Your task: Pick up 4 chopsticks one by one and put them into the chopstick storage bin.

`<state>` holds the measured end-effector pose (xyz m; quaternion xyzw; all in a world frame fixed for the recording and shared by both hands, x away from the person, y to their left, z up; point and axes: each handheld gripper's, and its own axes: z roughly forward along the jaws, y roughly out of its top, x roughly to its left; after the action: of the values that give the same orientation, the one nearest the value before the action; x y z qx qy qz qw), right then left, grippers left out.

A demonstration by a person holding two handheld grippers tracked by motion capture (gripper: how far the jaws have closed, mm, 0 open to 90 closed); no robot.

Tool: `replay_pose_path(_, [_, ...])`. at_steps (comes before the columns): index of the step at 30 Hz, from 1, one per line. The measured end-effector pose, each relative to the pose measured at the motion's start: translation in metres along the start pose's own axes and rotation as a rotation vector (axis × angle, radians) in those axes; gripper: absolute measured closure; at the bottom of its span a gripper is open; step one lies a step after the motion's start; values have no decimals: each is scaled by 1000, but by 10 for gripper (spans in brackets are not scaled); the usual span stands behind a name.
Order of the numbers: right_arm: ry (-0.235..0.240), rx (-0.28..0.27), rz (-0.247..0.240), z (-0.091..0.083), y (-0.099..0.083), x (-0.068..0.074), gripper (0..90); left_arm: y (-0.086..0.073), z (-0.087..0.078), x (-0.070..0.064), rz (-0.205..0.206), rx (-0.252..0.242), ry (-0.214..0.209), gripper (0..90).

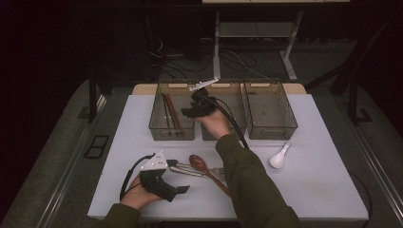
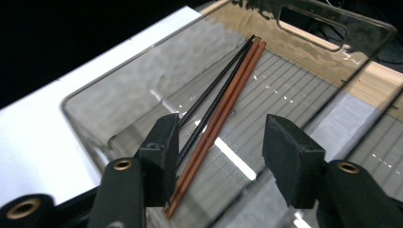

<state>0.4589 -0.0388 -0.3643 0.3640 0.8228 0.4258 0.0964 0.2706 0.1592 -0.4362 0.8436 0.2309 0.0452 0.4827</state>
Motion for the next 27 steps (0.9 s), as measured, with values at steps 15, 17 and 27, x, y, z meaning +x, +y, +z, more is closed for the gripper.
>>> replay_pose_path(15, [16,-43,-37,-66,-40,-12,359,0,2,1,-5,6,6,0])
replay_pose_path(17, [19,-49,-45,-73,-45,-13,356,-1,2,1,-9,0,8,0])
replay_pose_path(27, [30,-67,-57,-105,-74,-20,355,-1,1,1,-4,12,13,0])
